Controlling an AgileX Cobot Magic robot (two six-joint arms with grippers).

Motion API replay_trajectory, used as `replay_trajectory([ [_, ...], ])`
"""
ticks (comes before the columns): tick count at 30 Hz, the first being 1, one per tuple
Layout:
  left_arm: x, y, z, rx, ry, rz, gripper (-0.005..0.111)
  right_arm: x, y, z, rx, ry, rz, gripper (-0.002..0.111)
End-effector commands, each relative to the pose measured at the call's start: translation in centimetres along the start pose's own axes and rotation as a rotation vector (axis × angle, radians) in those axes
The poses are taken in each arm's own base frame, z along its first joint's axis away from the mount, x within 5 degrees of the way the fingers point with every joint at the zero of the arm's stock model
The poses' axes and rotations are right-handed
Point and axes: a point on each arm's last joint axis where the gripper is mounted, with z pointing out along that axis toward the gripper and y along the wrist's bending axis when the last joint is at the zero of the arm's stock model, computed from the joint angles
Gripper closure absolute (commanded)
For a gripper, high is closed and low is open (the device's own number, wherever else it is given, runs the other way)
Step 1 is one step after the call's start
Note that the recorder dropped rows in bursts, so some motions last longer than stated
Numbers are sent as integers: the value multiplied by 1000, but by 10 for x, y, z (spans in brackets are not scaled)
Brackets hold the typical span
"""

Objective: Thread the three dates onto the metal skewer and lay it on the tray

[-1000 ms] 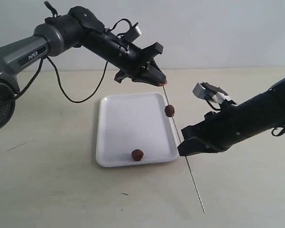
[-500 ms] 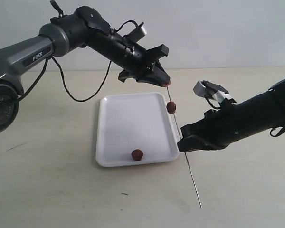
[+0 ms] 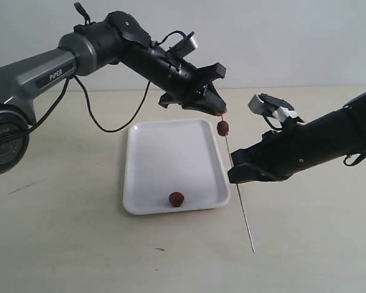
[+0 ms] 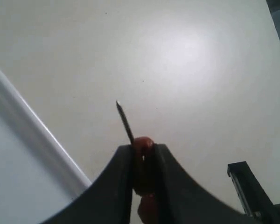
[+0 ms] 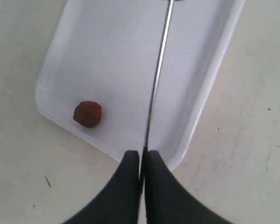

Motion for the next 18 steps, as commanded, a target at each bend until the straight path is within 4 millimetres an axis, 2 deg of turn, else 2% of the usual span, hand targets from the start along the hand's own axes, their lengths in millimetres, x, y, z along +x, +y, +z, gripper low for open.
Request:
replay_trajectory([
  [1,16,-14,13,37,123,23,93,-17,3,-7,10,-86,-14,108],
  [9,16,-14,13,37,123,27,90,-18,1,-7,25,-90,-15,108],
  [18,16,-14,13,37,123,27,60,-17,2,-7,18,-82,-22,108],
])
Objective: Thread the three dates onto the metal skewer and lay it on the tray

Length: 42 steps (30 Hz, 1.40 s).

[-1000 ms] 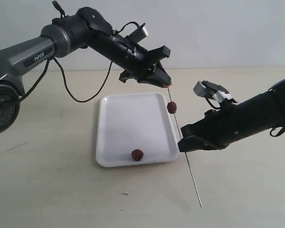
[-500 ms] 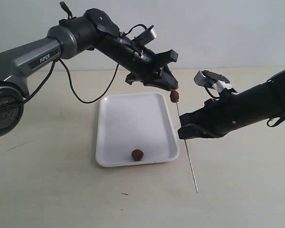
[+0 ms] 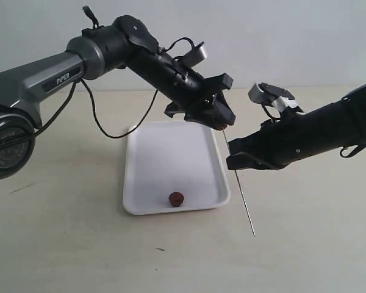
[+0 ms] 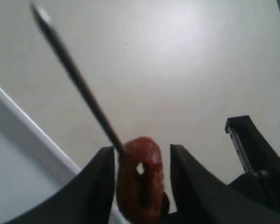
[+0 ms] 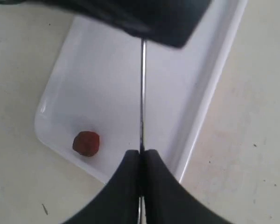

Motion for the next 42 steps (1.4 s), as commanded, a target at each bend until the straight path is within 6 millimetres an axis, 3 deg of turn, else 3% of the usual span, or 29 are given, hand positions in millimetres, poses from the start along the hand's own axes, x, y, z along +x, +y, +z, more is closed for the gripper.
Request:
replay_trajectory([
  [1,3,-5,2,12,21,12,58,-5,3,-4,-13,-22,-14,108],
  [8,-1,2,-7,9,2,-1,58,-4,2,-4,-9,-11,-23,108],
  [14,-10,12,-40,-2,-62,-12,58,-3,2,-4,-5,2,-22,108],
  [18,-15,5,-60,50,-116,43,58,0,-2,-4,42,33,-9,108],
  [22,-14,8,-59,-12,-96,81,60,1,-3,-4,53,47,-3,108],
  [28,4,15,-31,-203,50,159,61,4,-14,-6,174,73,11,108],
  [31,17,4,-24,-230,119,222,62,3,-16,-6,188,63,9,108],
  [38,41,-5,-33,-251,209,280,79,3,-16,-6,190,62,9,108],
  [42,58,-12,-38,-237,254,293,81,2,-16,-6,188,57,17,108],
])
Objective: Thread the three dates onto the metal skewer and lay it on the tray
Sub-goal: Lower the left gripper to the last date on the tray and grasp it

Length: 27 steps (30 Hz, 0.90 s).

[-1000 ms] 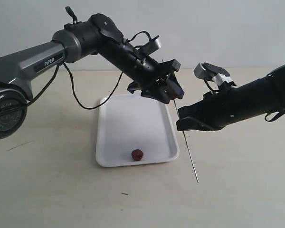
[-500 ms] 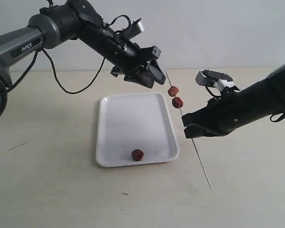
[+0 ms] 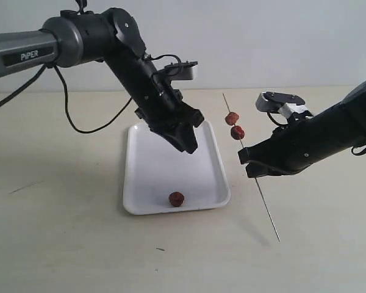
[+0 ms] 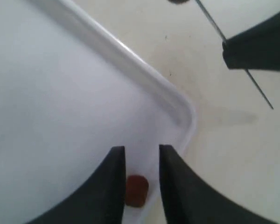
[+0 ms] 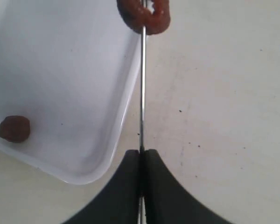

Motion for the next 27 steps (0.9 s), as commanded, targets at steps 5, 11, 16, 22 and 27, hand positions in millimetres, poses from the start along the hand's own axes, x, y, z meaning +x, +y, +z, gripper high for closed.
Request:
replay_trajectory([
  [5,25,-26,-8,-27,39,77,81,-3,0,-4,0,-17,0,108],
  [11,49,-47,0,-86,37,100,81,-4,1,-4,-1,-18,3,108],
  [16,71,-66,16,-239,49,181,81,-3,1,-4,-4,-22,14,108],
  [22,78,-69,30,-406,46,211,81,-2,4,-4,-41,-7,28,108],
  [27,74,-64,30,-453,16,241,72,1,9,-4,-90,23,23,108],
])
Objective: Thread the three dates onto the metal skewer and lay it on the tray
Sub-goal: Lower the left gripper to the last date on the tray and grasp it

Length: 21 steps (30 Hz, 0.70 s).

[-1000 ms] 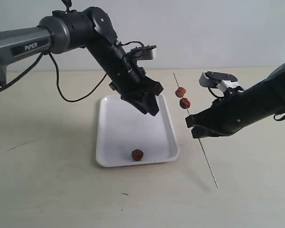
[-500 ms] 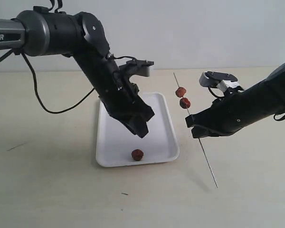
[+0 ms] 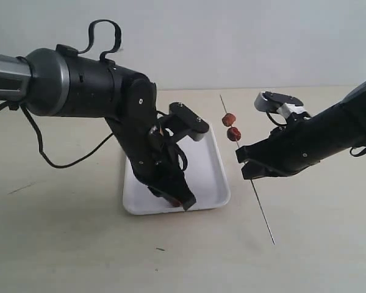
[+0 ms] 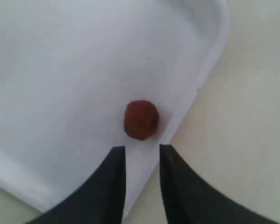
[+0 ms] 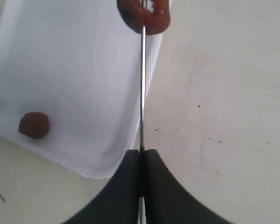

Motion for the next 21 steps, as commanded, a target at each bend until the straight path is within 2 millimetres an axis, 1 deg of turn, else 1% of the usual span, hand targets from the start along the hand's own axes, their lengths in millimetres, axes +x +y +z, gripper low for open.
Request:
replay_trajectory([
  [1,-3,4,0,-57,-33,27,67,0,6,-4,-55,20,-5,108],
  [4,-3,4,1,-59,-38,21,50,3,9,-4,-93,45,-5,108],
  [6,-4,4,2,-60,-44,21,45,4,10,-4,-108,55,-5,108],
  [10,-4,2,7,-53,-38,30,45,3,10,-4,-108,51,-1,108],
  [14,-1,2,19,-44,-11,25,45,3,11,-4,-111,51,-1,108],
  [17,-1,2,25,-46,-18,29,45,3,11,-4,-112,50,-2,108],
  [21,-6,3,25,-58,-68,30,45,3,11,-4,-112,50,-2,108],
])
